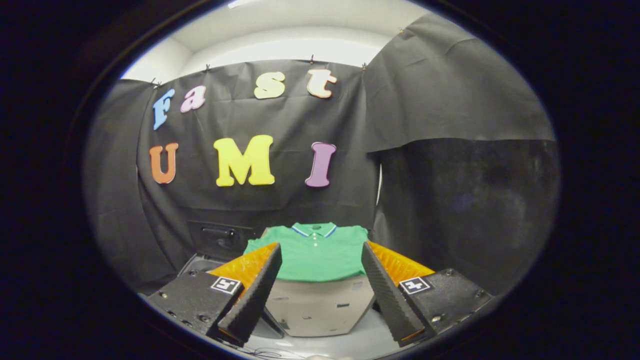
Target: Put the clothes into the washing machine and then close the washing machine lid.
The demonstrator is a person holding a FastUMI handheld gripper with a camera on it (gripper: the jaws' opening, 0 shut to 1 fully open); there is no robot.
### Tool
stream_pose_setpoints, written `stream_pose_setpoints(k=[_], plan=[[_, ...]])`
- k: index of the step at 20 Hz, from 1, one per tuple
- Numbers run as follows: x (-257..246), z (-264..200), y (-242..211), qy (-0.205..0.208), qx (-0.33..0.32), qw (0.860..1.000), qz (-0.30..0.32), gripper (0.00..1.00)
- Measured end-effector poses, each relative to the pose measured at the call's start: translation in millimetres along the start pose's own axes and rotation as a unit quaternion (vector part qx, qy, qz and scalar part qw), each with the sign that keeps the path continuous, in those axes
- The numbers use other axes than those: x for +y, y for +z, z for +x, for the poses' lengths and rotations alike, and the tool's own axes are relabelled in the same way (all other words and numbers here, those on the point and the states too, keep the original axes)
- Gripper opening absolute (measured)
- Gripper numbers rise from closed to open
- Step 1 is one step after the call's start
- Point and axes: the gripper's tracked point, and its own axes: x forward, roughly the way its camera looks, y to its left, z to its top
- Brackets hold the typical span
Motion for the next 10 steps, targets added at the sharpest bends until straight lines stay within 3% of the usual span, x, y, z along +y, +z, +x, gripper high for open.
stream_pose_setpoints(k=[6, 10], plan=[[-5.0, 110.5, 31.3, -0.001, 0.032, 0.999, -0.004, 1.0], [8.1, 179.5, 18.4, 0.015, 0.085, 0.996, -0.012, 1.0]])
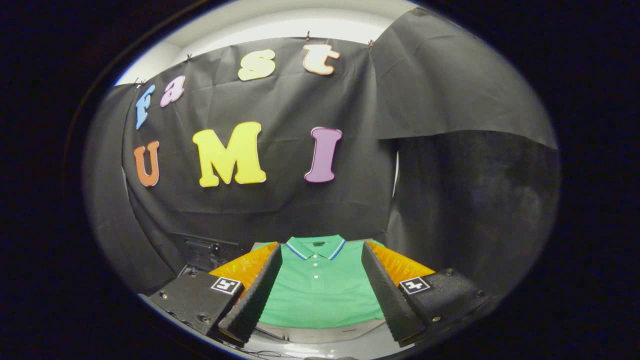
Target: Put the clothes into the washing machine and then close the washing machine lid.
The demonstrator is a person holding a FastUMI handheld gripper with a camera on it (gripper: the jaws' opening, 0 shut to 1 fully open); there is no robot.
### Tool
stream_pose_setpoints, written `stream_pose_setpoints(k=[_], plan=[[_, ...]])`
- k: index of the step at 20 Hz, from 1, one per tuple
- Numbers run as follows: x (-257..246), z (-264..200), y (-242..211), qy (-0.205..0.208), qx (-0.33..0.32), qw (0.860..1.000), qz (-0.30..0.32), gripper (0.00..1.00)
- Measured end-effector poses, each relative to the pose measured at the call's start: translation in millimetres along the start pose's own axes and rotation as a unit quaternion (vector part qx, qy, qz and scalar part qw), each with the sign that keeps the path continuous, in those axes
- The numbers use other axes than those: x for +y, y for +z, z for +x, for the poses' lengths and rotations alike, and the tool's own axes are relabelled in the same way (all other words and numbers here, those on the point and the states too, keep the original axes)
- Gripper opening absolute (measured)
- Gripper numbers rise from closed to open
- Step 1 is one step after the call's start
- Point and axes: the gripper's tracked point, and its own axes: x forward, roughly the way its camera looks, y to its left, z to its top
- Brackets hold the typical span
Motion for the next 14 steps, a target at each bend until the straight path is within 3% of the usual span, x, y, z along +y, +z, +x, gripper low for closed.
stream_pose_setpoints(k=[7, 14], plan=[[15.8, 98.0, -41.3, 0.027, 0.11, 0.994, -0.002, 1.0], [6.7, 148.7, -116.0, 0.025, 0.24, 0.97, 0.003, 1.0]])
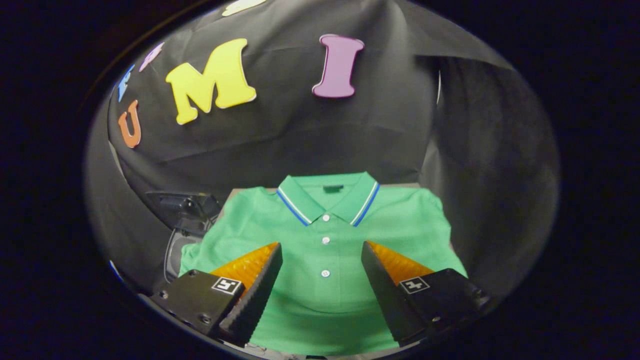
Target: Put the clothes into the washing machine and then close the washing machine lid.
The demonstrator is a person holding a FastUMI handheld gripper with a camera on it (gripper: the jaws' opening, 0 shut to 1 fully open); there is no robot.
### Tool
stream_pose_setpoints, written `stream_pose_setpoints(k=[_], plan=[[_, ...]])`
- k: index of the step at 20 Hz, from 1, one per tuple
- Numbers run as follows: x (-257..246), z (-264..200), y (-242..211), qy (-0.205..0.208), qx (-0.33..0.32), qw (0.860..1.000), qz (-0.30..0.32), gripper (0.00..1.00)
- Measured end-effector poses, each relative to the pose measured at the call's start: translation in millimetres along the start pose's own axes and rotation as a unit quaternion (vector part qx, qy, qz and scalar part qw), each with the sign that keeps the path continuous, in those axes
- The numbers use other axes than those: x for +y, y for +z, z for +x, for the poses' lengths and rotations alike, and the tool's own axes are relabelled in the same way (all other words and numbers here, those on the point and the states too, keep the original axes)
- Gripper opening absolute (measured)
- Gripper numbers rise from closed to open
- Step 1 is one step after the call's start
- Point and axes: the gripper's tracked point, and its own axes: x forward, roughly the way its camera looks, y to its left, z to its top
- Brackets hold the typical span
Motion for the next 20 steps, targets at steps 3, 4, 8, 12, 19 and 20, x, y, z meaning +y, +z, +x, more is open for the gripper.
stream_pose_setpoints(k=[3, 4, 8, 12, 19, 20], plan=[[-0.6, 14.1, -11.9, -0.003, 0.024, 1.0, -0.002, 1.0], [-1.4, 15.4, -10.8, -0.007, 0.021, 1.0, -0.01, 1.0], [-0.5, 15.8, -14.3, -0.039, 0.041, 0.998, -0.038, 1.0], [1.2, 14.4, -14.9, -0.048, 0.063, 0.997, -0.012, 0.99], [-1.6, 18.6, -9.1, -0.056, 0.063, 0.996, -0.005, 0.51], [-0.9, 19.3, -9.2, -0.053, 0.064, 0.997, -0.006, 0.4]])
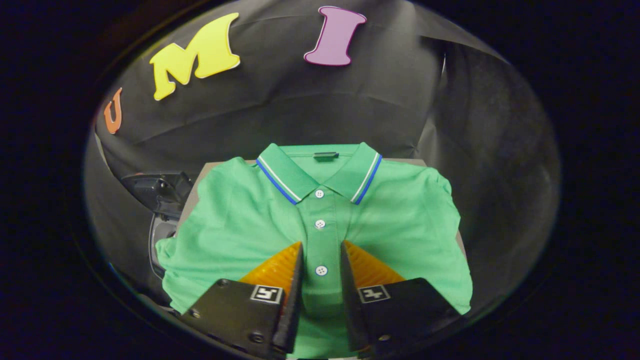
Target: Put the clothes into the washing machine and then close the washing machine lid.
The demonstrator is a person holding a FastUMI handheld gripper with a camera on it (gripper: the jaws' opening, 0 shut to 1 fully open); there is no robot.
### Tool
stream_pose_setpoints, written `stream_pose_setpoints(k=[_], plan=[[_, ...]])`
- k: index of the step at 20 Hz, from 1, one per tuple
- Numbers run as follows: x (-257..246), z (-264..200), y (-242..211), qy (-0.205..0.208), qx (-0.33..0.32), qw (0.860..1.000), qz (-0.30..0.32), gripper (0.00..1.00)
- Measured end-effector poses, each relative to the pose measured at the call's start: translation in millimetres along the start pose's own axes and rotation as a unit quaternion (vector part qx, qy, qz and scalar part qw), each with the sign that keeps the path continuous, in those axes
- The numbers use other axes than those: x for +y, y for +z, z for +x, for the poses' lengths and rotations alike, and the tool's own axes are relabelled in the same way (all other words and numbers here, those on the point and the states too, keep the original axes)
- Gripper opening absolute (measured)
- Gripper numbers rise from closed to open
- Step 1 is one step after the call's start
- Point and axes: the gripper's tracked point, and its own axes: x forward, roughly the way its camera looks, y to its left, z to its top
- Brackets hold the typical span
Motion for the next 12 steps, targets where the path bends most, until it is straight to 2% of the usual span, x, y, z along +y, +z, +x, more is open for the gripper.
stream_pose_setpoints(k=[3, 7, 12], plan=[[-1.9, -1.7, 5.1, -0.002, -0.015, 1.0, 0.023, 0.09], [0.2, -15.4, 5.8, 0.005, -0.053, 0.998, 0.044, 0.06], [28.1, -71.2, 25.8, 0.029, -0.143, 0.987, 0.07, 0.05]])
